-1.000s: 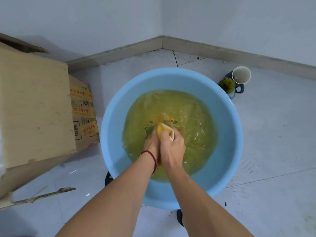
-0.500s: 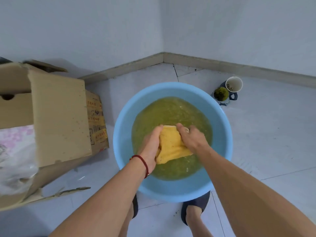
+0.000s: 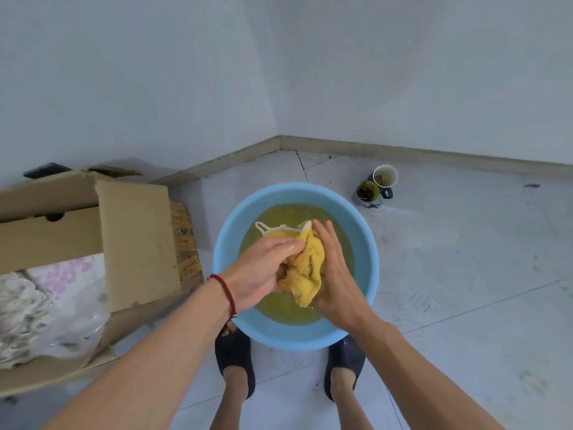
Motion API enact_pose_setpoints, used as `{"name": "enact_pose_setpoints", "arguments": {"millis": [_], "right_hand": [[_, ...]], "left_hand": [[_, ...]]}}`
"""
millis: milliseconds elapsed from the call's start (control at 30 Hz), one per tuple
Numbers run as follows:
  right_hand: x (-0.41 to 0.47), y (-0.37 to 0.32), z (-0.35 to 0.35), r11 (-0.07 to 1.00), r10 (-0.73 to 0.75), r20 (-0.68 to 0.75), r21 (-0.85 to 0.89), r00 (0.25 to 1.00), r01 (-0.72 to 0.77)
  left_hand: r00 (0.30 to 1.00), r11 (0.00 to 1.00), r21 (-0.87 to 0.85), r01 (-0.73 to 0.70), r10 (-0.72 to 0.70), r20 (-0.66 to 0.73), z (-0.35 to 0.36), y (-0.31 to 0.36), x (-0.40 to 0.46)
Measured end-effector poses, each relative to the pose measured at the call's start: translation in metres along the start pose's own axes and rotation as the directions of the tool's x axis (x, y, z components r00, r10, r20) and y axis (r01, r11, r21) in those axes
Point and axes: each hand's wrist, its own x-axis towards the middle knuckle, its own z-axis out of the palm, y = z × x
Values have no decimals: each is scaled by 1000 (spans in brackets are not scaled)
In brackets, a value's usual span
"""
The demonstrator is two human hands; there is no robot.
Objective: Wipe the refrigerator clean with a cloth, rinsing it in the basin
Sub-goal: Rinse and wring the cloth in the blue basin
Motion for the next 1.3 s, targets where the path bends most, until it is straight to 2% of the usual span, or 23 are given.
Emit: {"name": "enact_pose_setpoints", "arguments": {"millis": [100,167,233,333,400,467,533,567,600,633,700,733,800,900,933,967,1000,1033,1067,1133,1200,1233,1300], "right_hand": [[4,-18,-10,999,22,-118,41,993,-17],[5,-25,-17,995,60,-91,-70,994,-67],[3,-31,-23,988,62,-37,-142,997,-67],[2,-39,-30,993,116,-54,-31,992,-118],[2,-47,-34,984,166,-7,69,986,-165],[2,-55,-36,948,227,107,203,968,-244],[-1,-61,-39,883,257,206,348,944,-316],[-3,-62,-41,846,260,228,415,938,-335],[-5,-63,-43,797,258,245,492,935,-349],[-6,-64,-46,735,260,264,569,929,-368],[-8,-63,-50,600,264,323,682,909,-417],[-9,-61,-50,546,258,352,715,900,-436],[-12,-59,-51,435,245,394,772,886,-464],[-14,-56,-62,244,218,435,842,873,-481],[-13,-53,-64,275,271,409,834,871,-478],[-11,-51,-63,363,379,344,799,859,-480],[-10,-47,-60,457,483,235,754,843,-472],[-8,-46,-54,504,551,161,718,819,-480],[-6,-45,-46,486,558,191,714,808,-504],[-5,-51,-31,333,446,457,713,770,-616],[-4,-52,-27,197,312,659,660,685,-725],[-4,-52,-31,207,263,709,621,654,-756],[0,-47,-40,336,220,734,561,642,-757]], "left_hand": [[995,995,96,42,-50,83,-11,25,-26],[996,971,229,66,-76,36,-23,30,-39],[996,943,324,76,-54,-76,-31,24,-42],[967,935,348,61,30,-252,-28,2,-41],[972,947,322,7,69,-225,-18,-14,-36],[989,962,271,-33,70,-130,-12,-27,-33],[999,1000,-7,-12,12,51,-13,-37,-27],[988,997,-73,-6,17,155,-13,-39,-27],[976,999,-25,-43,47,213,-13,-42,-25],[969,988,104,-115,89,231,-15,-43,-23],[972,884,412,-219,162,168,-13,-45,-16],[978,836,508,-209,172,119,-12,-45,-12],[977,820,530,-215,184,111,-8,-43,-2],[986,918,367,-148,107,131,-4,-33,8],[981,881,435,-187,147,125,-4,-33,10],[951,732,611,-301,276,138,-3,-28,8],[891,514,758,-402,410,195,-2,-26,7],[807,300,819,-489,513,294,0,-24,6],[728,133,824,-551,559,397,0,-21,4],[610,-125,779,-615,550,570,1,-12,3],[566,-273,748,-605,515,645,-8,-7,3],[557,-331,745,-579,507,658,-13,-6,4],[539,-410,747,-524,519,663,-23,-9,5]]}}
